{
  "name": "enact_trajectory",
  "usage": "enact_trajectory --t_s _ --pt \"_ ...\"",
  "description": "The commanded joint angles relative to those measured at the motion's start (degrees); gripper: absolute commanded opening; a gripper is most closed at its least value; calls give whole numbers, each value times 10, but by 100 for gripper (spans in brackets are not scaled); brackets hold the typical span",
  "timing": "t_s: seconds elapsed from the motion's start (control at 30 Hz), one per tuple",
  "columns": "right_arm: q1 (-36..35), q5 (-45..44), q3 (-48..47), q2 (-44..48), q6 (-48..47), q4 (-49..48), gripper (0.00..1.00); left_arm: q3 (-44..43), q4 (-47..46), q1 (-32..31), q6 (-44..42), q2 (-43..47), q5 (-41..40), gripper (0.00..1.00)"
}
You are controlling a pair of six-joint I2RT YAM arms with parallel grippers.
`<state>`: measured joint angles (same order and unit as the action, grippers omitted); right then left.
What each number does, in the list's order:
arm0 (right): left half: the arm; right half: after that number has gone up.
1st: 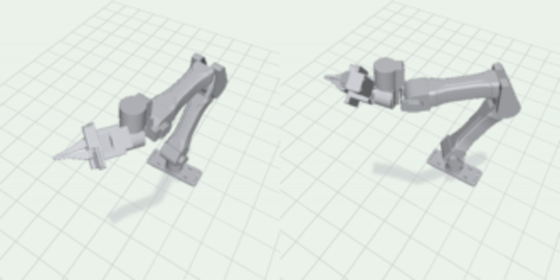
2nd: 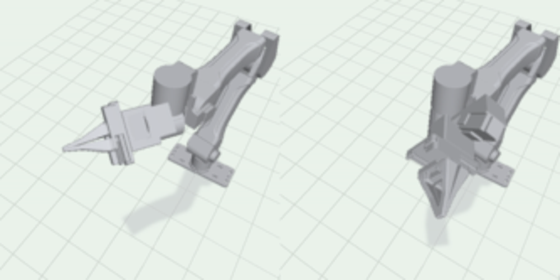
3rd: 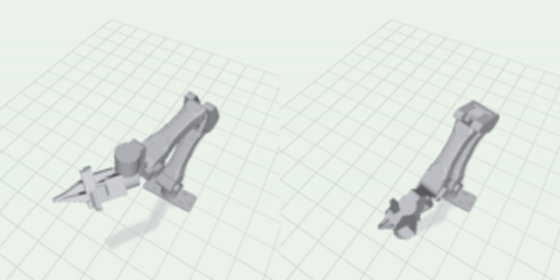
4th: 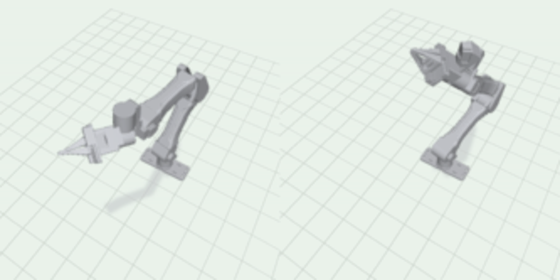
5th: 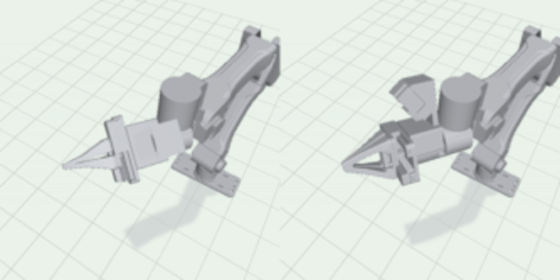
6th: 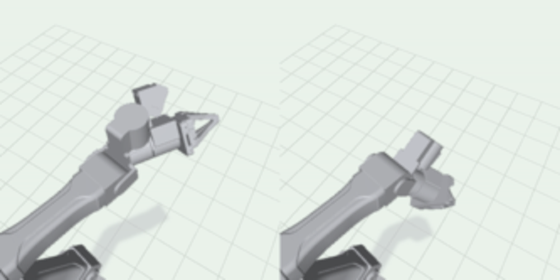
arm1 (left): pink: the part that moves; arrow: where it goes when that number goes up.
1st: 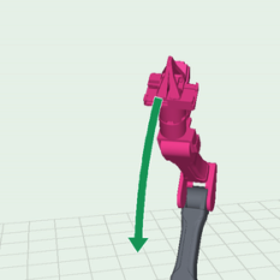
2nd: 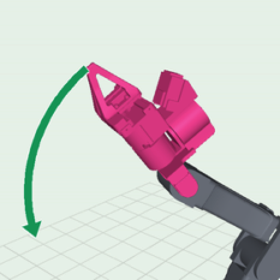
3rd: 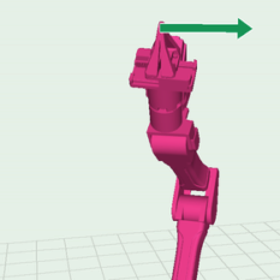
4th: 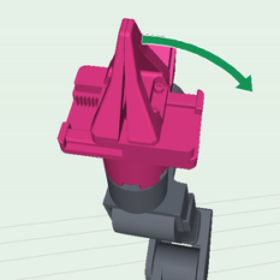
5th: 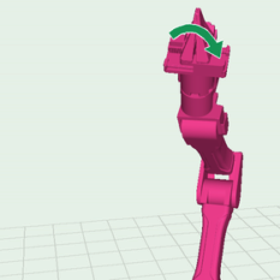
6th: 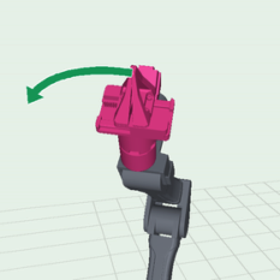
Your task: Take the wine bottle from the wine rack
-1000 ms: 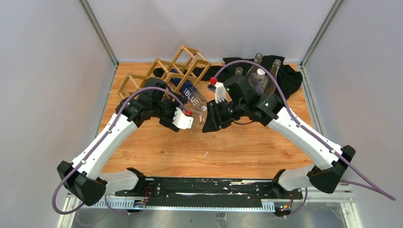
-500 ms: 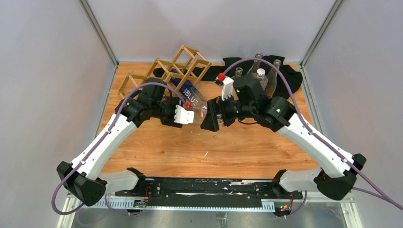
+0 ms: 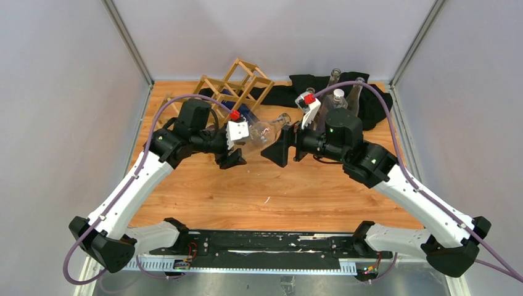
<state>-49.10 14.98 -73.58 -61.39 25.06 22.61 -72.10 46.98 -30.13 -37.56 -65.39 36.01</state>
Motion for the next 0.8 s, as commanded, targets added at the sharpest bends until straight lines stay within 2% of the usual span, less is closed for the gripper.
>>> enact_trajectory --t_s 0.0,0.37,0.43,0.5,0.53,0.63,0.67,0.7,0.77 --pt "4 16 51 15 -11 -154 95 -29 -43 1 121 10 108 0" --pt "4 69 75 -30 -22 -320 96 -38 -19 1 170 1 216 0" --pt "4 86 77 -36 -20 -338 93 -40 -8 1 170 -2 229 0" --pt "4 104 74 -43 -18 -343 80 -46 2 1 168 -5 239 0" --pt "4 109 72 -46 -19 -339 68 -48 6 1 167 -7 238 0" --pt "5 109 60 -50 -32 -297 23 -58 18 1 157 -9 224 0" --pt "5 101 55 -49 -37 -279 4 -59 21 1 157 -10 213 12" --pt "5 92 52 -47 -44 -261 0 -63 24 1 158 -11 192 37" --pt "6 73 47 -42 -61 -232 0 -67 27 4 167 -15 151 88"
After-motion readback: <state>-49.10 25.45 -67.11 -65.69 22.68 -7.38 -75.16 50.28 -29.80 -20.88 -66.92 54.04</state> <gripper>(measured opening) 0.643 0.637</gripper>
